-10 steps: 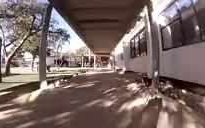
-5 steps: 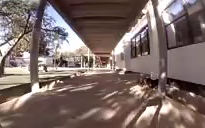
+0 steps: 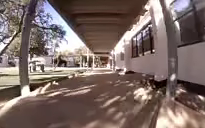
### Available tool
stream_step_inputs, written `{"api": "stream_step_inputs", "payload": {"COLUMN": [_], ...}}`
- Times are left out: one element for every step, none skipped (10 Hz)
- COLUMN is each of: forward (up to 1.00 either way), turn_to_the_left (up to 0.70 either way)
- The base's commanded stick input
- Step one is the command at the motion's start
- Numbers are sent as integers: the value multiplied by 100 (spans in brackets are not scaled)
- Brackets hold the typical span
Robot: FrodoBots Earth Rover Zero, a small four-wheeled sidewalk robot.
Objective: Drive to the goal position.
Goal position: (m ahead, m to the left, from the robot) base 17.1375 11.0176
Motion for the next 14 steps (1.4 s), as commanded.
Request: {"api": "stream_step_inputs", "payload": {"forward": [70,70,70,70,70,70,70,70,70,70,70,70,70,70], "turn_to_the_left": [0,0,0,0,0,0,0,0,0,0,0,0,0,0]}}
